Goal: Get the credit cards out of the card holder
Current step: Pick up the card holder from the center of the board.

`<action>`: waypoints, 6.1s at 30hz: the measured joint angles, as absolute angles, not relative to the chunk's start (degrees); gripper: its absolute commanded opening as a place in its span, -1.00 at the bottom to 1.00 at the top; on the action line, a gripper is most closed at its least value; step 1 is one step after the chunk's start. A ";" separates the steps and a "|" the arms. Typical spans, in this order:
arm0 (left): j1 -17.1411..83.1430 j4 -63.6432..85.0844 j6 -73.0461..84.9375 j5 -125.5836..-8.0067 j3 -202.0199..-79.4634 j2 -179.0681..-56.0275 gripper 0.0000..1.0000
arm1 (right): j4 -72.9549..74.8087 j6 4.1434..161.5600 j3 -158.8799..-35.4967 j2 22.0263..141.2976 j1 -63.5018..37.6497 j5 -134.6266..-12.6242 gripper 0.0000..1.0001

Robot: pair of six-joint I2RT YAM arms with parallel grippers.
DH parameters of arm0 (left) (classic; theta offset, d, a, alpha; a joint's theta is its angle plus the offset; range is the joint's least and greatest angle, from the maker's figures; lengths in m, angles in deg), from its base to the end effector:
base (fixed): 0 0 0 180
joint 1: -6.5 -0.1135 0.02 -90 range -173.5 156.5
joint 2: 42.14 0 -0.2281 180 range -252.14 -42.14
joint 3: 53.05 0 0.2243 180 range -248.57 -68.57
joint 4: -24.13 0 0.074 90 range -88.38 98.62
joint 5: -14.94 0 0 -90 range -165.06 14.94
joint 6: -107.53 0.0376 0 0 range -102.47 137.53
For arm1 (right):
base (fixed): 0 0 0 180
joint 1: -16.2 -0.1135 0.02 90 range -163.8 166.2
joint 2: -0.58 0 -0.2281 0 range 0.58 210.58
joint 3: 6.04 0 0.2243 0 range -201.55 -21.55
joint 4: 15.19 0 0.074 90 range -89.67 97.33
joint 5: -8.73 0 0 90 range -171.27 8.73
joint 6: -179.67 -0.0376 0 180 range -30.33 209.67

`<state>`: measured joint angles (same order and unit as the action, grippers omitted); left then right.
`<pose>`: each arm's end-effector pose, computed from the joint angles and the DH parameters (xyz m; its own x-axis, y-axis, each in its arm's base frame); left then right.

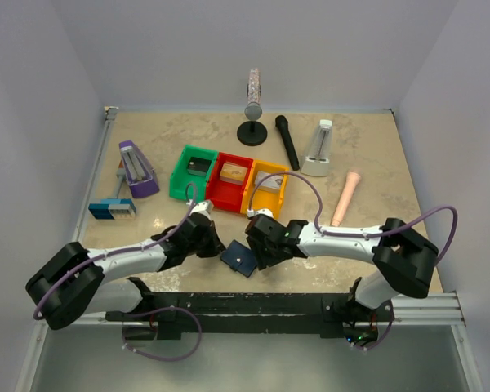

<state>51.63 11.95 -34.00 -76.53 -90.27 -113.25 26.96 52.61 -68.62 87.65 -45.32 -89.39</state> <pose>0.1487 -0.1480 0.1239 -0.8609 -0.2445 -0.4461 0.0351 0.8462 -0.5317 0.1270 0.2230 0.1462 -0.8577 -0.3298 -0.3946 -0.4093 0.9023 0.1355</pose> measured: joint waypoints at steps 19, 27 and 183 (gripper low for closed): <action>54.05 -2.17 -35.44 -83.57 -90.57 -101.49 -0.52 | 29.11 55.10 -70.33 77.81 -37.67 -90.70 0.39; 50.97 -4.09 -31.03 -84.16 -98.29 -104.47 -0.57 | 24.41 49.50 -60.27 68.06 -40.68 -83.94 0.37; 58.71 18.79 -45.17 -80.79 -76.82 -98.02 -0.27 | -9.25 40.43 -47.49 72.89 -27.79 -57.17 -1.00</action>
